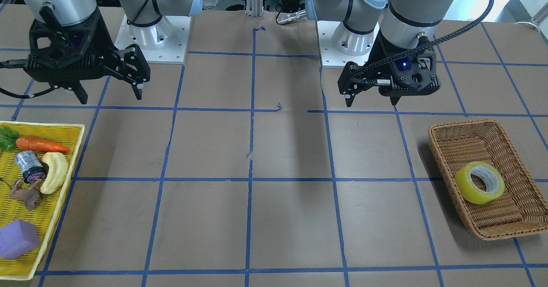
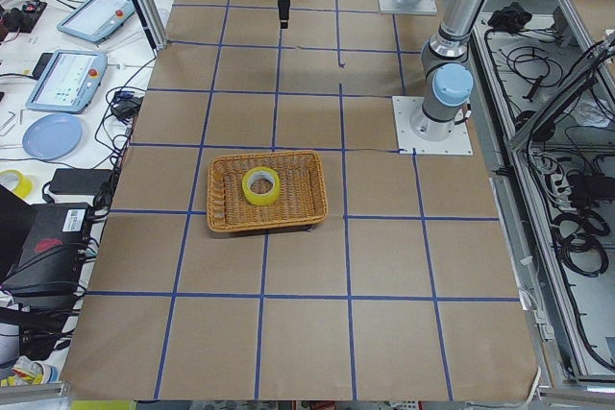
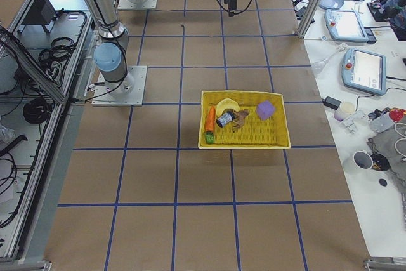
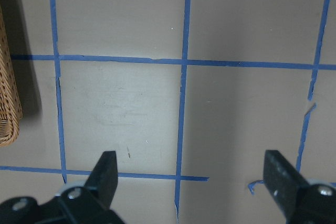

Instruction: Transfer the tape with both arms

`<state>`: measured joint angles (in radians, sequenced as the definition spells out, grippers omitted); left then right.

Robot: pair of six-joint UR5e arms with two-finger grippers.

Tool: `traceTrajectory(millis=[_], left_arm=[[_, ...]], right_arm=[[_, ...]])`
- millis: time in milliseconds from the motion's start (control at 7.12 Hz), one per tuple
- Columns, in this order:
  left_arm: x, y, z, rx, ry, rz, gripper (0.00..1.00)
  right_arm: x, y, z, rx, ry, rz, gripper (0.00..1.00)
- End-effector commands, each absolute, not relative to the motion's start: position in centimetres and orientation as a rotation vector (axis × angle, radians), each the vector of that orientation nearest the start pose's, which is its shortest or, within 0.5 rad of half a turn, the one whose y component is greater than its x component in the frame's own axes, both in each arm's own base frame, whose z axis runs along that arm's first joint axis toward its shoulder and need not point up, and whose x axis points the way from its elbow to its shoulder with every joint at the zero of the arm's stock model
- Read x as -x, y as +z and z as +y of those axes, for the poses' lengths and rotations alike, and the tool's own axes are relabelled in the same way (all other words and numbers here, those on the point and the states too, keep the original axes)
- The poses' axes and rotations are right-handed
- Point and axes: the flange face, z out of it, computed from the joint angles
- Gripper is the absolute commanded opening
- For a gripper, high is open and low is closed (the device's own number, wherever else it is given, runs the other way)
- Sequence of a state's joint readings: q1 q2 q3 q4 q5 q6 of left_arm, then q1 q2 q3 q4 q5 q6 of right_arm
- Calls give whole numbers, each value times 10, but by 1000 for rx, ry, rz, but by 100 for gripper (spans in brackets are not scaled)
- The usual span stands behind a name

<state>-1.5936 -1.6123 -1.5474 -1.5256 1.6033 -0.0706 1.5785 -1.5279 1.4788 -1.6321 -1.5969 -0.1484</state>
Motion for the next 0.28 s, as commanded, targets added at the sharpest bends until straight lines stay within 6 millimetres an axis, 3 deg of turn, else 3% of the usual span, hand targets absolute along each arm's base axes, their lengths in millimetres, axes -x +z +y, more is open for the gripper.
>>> traceTrajectory(millis=[0, 140], left_arm=[[142, 483, -510, 75, -45, 3109, 100], [141, 484, -509, 75, -48, 3109, 100]], right_arm=[[-134, 518, -519, 243, -172, 3161, 100], [-135, 518, -519, 246, -170, 3161, 100]])
